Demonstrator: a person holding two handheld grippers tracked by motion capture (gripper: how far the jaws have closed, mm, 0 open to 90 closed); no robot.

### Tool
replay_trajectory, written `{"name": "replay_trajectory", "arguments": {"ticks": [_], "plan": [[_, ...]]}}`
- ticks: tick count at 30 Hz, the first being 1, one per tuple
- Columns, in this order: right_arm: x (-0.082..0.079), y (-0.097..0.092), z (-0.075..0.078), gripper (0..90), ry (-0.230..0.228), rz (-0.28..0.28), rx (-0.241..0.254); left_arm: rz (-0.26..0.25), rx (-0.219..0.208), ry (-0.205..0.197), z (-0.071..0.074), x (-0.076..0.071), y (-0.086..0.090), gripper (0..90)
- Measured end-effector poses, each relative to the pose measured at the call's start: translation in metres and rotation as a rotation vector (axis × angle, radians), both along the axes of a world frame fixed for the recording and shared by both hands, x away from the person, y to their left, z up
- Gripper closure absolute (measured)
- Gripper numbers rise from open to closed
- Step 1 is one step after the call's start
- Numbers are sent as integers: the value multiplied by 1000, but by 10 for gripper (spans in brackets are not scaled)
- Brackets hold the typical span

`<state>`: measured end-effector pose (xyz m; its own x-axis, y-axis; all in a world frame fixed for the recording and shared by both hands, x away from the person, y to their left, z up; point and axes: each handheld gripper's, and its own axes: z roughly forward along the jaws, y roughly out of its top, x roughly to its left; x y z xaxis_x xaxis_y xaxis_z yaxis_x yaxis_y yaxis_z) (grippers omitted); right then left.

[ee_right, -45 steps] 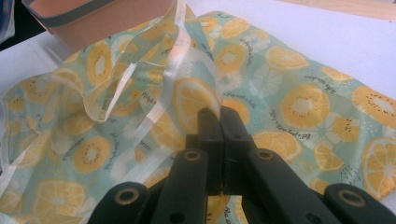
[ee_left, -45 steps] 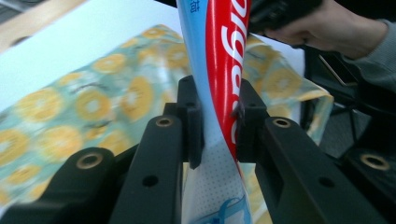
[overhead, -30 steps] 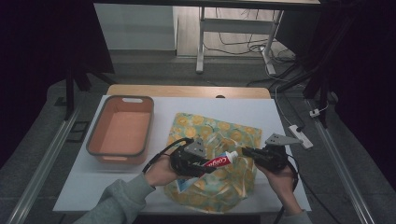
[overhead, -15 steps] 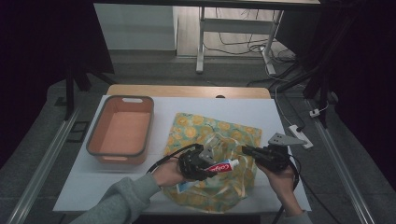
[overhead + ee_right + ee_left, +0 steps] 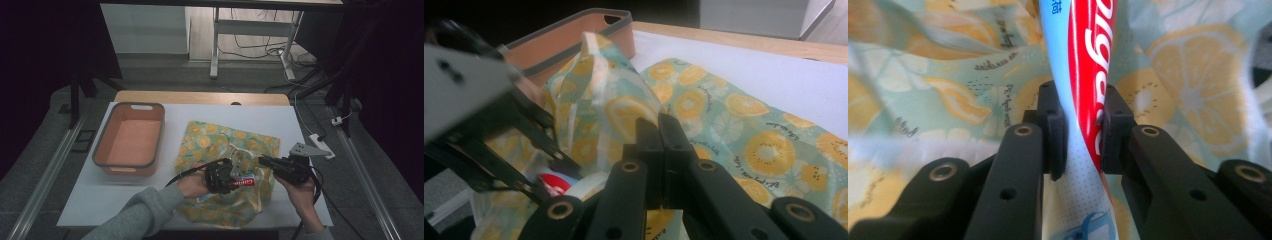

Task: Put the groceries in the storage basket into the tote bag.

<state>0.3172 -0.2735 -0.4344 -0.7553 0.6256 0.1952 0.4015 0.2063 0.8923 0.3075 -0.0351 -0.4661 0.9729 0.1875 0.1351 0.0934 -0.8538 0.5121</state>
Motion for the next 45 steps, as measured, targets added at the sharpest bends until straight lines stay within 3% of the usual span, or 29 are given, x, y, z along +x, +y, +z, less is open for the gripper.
{"name": "replay_trajectory", "arguments": {"ticks": [4,7,11,12,14,17,23,28,32,39,45], "plan": [[0,-1,0,887,5,-1,11,23,17,-22,-8,7,-6,749],[0,-1,0,887,5,-2,12,47,49,-61,-16,11,-10,743],[0,-1,-1,888,7,-3,10,72,88,-30,-28,18,-13,737],[1,-1,-2,887,8,-3,10,81,82,-31,-31,19,-12,726],[1,-2,-2,887,11,-6,6,102,57,-15,-28,21,-8,674],[2,-4,-3,887,15,-12,8,112,-1,-8,-17,18,2,524],[4,-4,-7,886,23,-19,-7,123,-152,-42,16,-3,33,430],[5,-4,-9,886,31,-15,-17,198,-256,-64,35,-16,72,387],[4,-4,-9,885,30,-5,-23,282,-289,-79,42,-21,106,365],[3,-2,-11,885,25,18,-34,443,-377,-29,42,-20,161,345],[2,-1,-12,885,20,25,-48,507,-345,8,30,-15,183,328]]}}
